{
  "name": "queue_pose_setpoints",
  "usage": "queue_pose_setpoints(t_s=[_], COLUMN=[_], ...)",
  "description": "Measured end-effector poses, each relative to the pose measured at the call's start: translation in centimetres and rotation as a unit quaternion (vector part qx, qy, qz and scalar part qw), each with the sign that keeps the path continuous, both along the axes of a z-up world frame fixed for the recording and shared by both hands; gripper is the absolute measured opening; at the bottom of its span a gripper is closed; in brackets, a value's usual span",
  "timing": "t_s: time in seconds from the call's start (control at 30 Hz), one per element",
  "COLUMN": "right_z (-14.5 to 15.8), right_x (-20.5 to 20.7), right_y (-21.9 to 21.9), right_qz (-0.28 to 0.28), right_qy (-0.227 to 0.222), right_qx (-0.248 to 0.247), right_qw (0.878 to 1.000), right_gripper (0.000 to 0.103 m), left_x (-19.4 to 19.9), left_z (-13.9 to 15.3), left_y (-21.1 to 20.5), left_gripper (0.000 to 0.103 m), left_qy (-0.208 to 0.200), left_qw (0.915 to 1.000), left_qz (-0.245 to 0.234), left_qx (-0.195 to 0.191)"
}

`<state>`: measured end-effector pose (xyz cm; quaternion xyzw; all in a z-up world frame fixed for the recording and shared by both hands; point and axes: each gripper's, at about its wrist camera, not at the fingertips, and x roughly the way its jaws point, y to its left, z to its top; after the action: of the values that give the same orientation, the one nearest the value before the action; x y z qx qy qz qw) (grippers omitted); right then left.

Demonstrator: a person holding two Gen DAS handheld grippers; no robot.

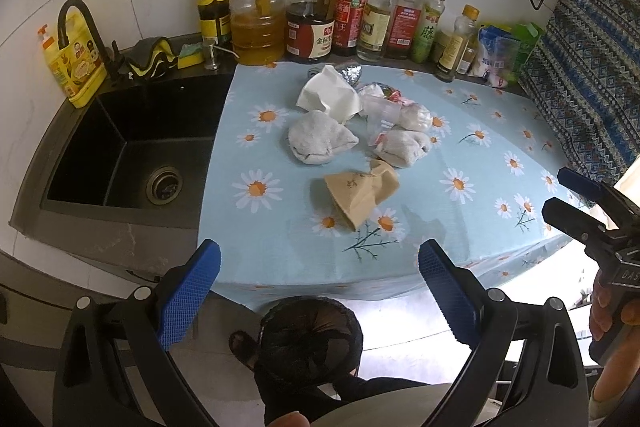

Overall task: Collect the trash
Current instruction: 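Move the right tool toward the brown paper cone on the table, then close the right gripper on the brown paper cone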

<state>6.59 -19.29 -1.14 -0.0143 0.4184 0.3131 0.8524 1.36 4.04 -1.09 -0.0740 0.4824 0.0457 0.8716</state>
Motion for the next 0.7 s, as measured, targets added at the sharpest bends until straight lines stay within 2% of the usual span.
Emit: queue_pose_setpoints(t_s=[0.23, 0.43, 0.7], right_z=[-1.0, -3.8, -7.7], right_x=[0.8, 2.4, 4.1], right_y=[3.1, 6.3, 12.0], right_qz=[0.010, 0.022, 0.048], right_qy=[0.019, 0.052, 0.083], right_qx=[-0.001, -0.010, -0.057], right_qw=[1.000, 0.998, 0.994], right_gripper=[0.099, 0.099, 0.099], left_x=[0.6, 1.3, 1.5], left_z=[-0.8, -2.3, -5.0], left_y=[3.0, 5.6, 10.1], left_gripper=[0.096, 0.096, 0.096], left_qy=[0.014, 0.038, 0.073], left_qw=[0.9999, 0.9992, 0.9962], left_qz=[0.000, 0.013, 0.038], left_qx=[-0.004, -0.010, -0.031])
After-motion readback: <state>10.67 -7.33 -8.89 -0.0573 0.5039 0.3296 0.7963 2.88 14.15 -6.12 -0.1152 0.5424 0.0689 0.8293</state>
